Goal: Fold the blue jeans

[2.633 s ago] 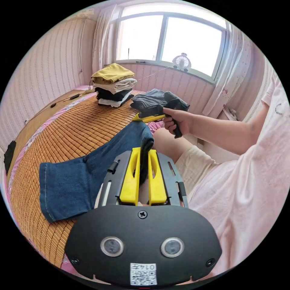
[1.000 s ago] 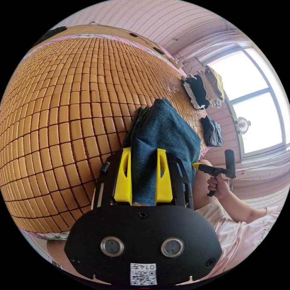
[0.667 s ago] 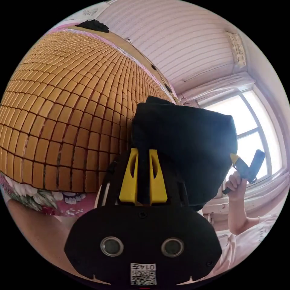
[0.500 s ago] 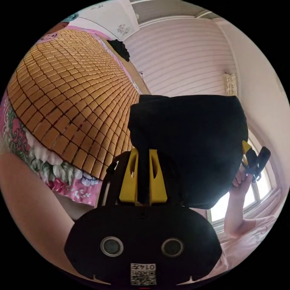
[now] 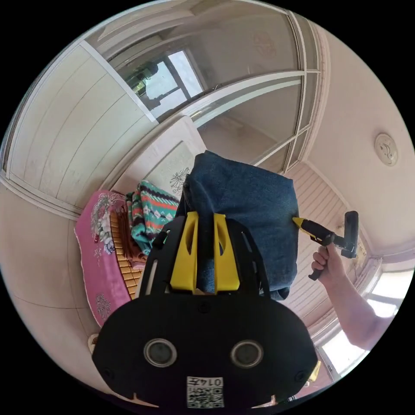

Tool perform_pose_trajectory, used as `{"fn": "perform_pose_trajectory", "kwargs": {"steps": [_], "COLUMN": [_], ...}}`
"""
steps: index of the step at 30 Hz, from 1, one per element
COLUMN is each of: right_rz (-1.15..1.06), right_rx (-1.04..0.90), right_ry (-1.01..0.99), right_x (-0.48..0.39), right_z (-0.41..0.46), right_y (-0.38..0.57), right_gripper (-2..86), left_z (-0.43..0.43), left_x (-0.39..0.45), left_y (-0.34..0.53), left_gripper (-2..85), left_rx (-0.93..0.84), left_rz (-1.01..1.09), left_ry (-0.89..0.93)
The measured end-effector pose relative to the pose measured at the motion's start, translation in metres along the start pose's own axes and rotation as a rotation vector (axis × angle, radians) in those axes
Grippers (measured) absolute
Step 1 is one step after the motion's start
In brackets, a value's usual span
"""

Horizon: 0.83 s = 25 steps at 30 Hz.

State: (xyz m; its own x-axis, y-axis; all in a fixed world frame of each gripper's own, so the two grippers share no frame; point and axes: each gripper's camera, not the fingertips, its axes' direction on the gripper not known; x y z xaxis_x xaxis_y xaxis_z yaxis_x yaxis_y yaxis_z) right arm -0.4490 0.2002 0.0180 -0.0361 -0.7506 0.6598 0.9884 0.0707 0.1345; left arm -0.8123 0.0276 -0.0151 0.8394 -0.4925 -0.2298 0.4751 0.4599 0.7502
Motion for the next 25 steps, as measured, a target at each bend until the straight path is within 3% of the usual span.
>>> {"fn": "perform_pose_trajectory", "kwargs": {"steps": [3,5,7,8,10,13,20,23,25], "right_rz": [0.245,0.302,0.254,0.209,0.175,0.203,0.508,0.667,0.744], "right_rx": [-0.072,-0.088,-0.084,-0.119,-0.18,-0.276,-0.42,-0.382,-0.349], "right_ry": [0.1,0.013,-0.088,-0.129,-0.16,-0.15,-0.102,-0.014,0.07], "right_x": [0.042,0.045,0.034,0.027,0.021,0.015,-0.004,-0.015,-0.027], "right_z": [0.058,0.083,0.101,0.112,0.124,0.125,0.039,-0.027,-0.067], "right_y": [-0.049,-0.046,-0.028,-0.01,0.032,0.122,0.317,0.377,0.412], "right_gripper": [2.0,1.8,1.9,2.1,2.2,2.3,4.6,5.4,5.7], "left_z": [0.053,0.097,0.148,0.149,0.132,0.117,0.086,0.056,0.037], "left_x": [-0.011,-0.034,-0.063,-0.065,-0.07,-0.073,-0.049,-0.004,0.048], "left_y": [-0.032,-0.037,-0.029,-0.026,-0.021,-0.012,0.019,0.049,0.096], "left_gripper": [7.2,8.0,9.5,9.6,9.9,9.6,7.9,6.9,6.4], "left_rx": [0.016,-0.108,-0.416,-0.398,-0.296,-0.327,-0.309,-0.274,-0.369], "left_rz": [0.052,0.093,0.214,0.254,0.232,0.192,0.093,0.228,0.439], "left_ry": [-0.217,-0.357,-0.549,-0.575,-0.535,-0.454,-0.314,-0.208,-0.146]}}
